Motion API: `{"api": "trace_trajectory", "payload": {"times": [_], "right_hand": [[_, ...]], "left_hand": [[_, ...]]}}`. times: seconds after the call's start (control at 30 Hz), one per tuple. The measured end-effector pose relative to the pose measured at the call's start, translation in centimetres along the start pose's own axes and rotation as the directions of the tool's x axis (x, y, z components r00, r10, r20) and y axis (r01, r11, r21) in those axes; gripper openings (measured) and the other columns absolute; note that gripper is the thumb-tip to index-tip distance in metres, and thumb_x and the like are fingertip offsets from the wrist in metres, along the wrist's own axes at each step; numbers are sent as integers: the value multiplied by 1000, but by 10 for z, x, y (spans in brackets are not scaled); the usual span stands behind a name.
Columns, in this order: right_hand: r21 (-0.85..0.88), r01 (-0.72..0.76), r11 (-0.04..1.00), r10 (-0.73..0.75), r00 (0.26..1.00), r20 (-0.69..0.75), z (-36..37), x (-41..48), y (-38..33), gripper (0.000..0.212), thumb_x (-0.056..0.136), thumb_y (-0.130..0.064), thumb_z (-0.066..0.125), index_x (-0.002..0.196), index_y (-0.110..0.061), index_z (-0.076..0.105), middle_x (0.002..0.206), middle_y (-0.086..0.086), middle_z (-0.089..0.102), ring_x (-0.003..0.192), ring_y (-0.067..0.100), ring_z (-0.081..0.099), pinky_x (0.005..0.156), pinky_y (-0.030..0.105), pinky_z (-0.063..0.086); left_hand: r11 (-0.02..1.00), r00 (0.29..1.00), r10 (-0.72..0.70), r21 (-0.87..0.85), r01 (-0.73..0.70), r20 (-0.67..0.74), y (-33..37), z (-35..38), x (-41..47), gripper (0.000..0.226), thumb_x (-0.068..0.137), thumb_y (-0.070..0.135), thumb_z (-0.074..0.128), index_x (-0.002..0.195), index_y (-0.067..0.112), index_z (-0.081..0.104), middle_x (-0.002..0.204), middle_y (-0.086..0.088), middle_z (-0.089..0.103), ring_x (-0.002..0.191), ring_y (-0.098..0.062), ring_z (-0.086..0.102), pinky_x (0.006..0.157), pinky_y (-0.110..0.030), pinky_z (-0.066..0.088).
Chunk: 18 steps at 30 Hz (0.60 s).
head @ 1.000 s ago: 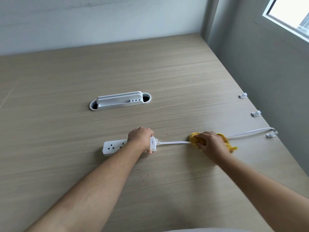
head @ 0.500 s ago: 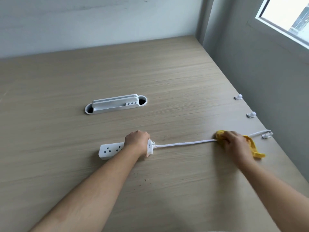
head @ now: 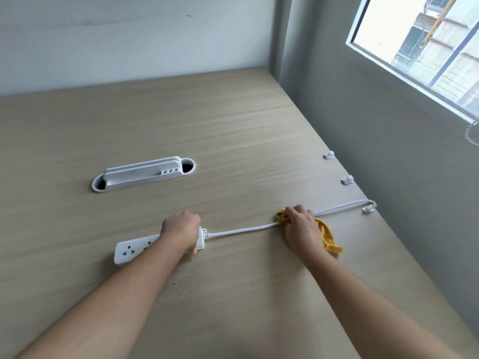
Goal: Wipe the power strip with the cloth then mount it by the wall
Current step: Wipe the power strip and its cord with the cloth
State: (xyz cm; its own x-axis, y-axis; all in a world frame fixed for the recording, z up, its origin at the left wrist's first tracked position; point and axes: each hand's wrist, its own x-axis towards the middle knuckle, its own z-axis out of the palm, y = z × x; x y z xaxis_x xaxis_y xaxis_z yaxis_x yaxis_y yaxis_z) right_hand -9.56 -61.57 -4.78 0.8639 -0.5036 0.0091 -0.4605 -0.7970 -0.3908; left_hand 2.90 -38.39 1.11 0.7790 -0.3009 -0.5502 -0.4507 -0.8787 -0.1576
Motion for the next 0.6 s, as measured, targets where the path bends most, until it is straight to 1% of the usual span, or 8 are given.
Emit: {"api": "trace_trajectory", "payload": {"times": [0.07, 0.13, 0.2, 0.27, 0.33, 0.43, 0.53, 0.6], "right_hand": [[-55, -150, 987, 145, 986, -85, -22, 15, 46, 28, 78, 1, 46, 101, -11, 57, 111, 17, 56, 101, 36, 47, 80, 39, 42], [-66, -265, 962, 255, 958, -132, -39, 26, 77, 30, 76, 4, 46, 101, -9, 57, 111, 21, 56, 102, 39, 48, 80, 40, 41], [-45, -325, 945, 316, 937, -147, -43, 32, 87, 31, 76, 5, 44, 102, -8, 58, 111, 22, 56, 103, 41, 48, 82, 41, 41], [-28, -326, 945, 319, 938, -134, -39, 33, 75, 30, 77, 3, 44, 101, -8, 59, 110, 22, 56, 102, 41, 49, 84, 40, 42], [0, -253, 968, 251, 962, -102, -27, 24, 43, 25, 78, -1, 46, 97, -10, 59, 108, 20, 56, 101, 40, 51, 83, 38, 43], [84, 18, 996, -20, 999, 29, 10, -5, -30, 22, 77, -8, 51, 97, -11, 60, 107, 18, 55, 97, 38, 53, 80, 38, 45], [111, 277, 954, -293, 942, 165, 41, -29, -90, 27, 80, -8, 51, 106, -14, 55, 111, 15, 49, 98, 35, 49, 75, 40, 47], [97, 338, 936, -350, 917, 191, 45, -28, -98, 34, 80, -5, 49, 112, -15, 52, 112, 15, 48, 99, 35, 47, 73, 41, 49]], "left_hand": [[1000, 1000, 2, 6, -2, -15, 1, 0, 0, 42, 64, 25, 82, 101, 19, 62, 110, -3, 67, 101, -24, 64, 67, -27, 42], [1000, 1000, 1, 5, -1, -9, 2, -2, 0, 42, 64, 24, 82, 101, 18, 62, 110, -3, 67, 101, -25, 64, 67, -27, 42], [1000, 1000, -4, 4, 4, -1, 2, -3, -2, 43, 64, 24, 82, 101, 18, 63, 110, -3, 67, 100, -24, 64, 67, -27, 43], [1000, 1000, -6, 2, 6, 14, 2, -5, -1, 45, 65, 27, 83, 103, 17, 62, 111, -3, 66, 102, -24, 64, 69, -28, 45], [1000, 1000, -3, 0, 3, 27, 2, -6, 0, 48, 66, 32, 82, 106, 16, 61, 113, -3, 65, 104, -25, 62, 74, -31, 48], [1000, 999, -7, 1, 7, 36, 1, -7, 0, 48, 66, 34, 82, 105, 16, 61, 113, -3, 65, 105, -25, 62, 78, -34, 50], [1000, 999, -14, 6, 14, 33, 2, -8, -1, 46, 66, 33, 83, 103, 16, 61, 113, -3, 65, 106, -25, 61, 76, -33, 50], [1000, 999, -14, 11, 14, 29, 3, -7, -1, 46, 65, 32, 83, 103, 16, 61, 113, -4, 65, 106, -26, 61, 74, -33, 49]]}}
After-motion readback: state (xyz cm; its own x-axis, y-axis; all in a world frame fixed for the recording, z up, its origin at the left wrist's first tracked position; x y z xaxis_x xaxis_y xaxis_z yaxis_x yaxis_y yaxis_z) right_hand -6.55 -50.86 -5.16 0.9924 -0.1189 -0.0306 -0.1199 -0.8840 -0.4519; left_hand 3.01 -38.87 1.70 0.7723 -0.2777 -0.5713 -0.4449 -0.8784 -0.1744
